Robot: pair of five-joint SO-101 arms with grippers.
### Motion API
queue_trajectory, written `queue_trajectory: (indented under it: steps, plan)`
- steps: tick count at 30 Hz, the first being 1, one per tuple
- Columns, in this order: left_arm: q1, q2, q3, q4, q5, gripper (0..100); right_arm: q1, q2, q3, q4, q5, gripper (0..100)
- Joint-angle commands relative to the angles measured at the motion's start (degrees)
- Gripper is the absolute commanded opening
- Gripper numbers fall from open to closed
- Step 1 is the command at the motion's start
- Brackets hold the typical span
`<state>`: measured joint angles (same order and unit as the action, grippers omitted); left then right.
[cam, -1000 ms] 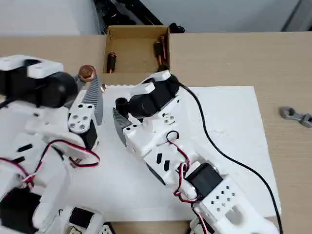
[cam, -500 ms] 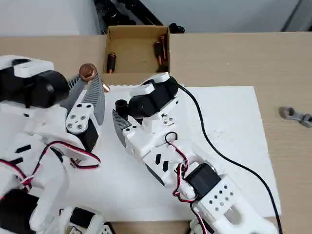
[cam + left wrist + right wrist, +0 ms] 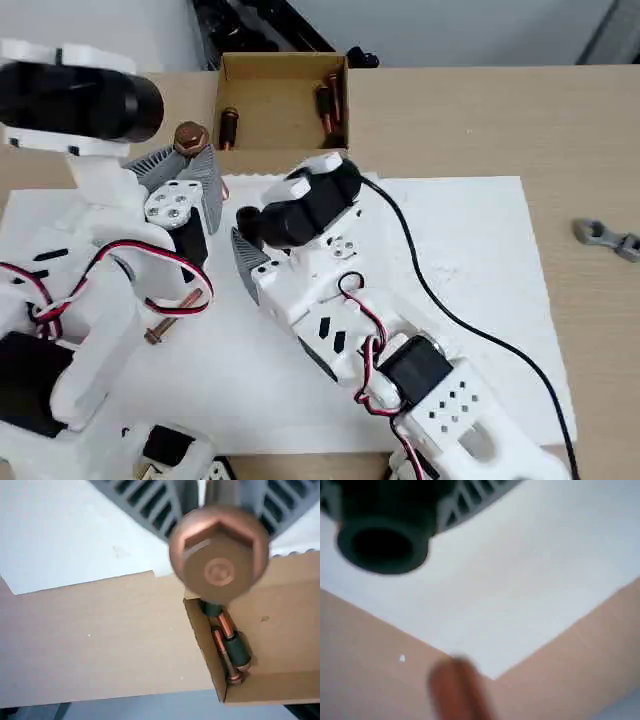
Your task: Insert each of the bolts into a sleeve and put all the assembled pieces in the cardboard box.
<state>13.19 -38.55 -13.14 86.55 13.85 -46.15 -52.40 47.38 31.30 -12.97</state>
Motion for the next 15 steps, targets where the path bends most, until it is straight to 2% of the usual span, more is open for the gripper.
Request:
queue_trajectory:
  steps: [1, 8, 15]
  plan:
    - [0.53, 0.18, -3.21, 0.62, -0.09, 1, -0.13, -0.92, 0.44, -1.27, 1.93, 0.3]
    - [4.40, 0.35, -3.21, 2.11, -0.09, 1, -1.54, -0.92, 0.88, -1.45, 4.75, 0.3]
    - [4.84, 0.35, -3.21, 3.25, -0.09, 1, -1.54, -0.84, 0.88, -1.36, 4.84, 0.3]
